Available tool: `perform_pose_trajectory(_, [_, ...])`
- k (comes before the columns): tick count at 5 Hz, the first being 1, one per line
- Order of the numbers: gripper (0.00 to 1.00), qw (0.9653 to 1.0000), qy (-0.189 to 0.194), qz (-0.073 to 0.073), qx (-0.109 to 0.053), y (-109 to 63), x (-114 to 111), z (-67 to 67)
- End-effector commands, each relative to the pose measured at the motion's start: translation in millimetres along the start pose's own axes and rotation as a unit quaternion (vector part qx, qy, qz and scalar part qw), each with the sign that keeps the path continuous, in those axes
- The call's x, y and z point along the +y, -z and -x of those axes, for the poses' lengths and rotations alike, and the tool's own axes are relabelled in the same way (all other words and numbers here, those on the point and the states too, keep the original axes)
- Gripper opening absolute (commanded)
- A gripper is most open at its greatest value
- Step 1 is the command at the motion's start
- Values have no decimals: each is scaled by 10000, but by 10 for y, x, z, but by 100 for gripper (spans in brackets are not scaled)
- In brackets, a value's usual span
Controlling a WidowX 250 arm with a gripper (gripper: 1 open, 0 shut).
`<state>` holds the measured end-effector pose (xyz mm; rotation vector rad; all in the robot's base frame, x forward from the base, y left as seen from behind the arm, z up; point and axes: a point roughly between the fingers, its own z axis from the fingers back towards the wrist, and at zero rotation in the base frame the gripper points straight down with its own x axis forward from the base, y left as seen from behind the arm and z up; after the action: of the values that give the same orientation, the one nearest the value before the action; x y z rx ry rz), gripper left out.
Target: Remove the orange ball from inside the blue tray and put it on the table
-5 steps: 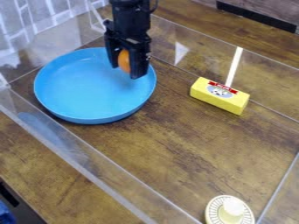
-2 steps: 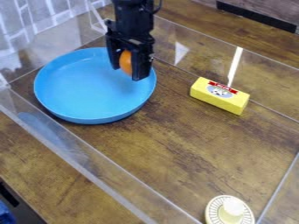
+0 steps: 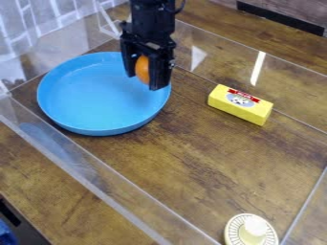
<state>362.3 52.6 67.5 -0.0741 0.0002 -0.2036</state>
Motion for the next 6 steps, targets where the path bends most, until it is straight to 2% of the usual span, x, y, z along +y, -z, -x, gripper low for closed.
perform_pose_trajectory(1, [0,9984,169,-181,-515,-426,-156,-45])
perform_pose_trajectory(6, [0,9991,217,11,-360,-414,-582,84])
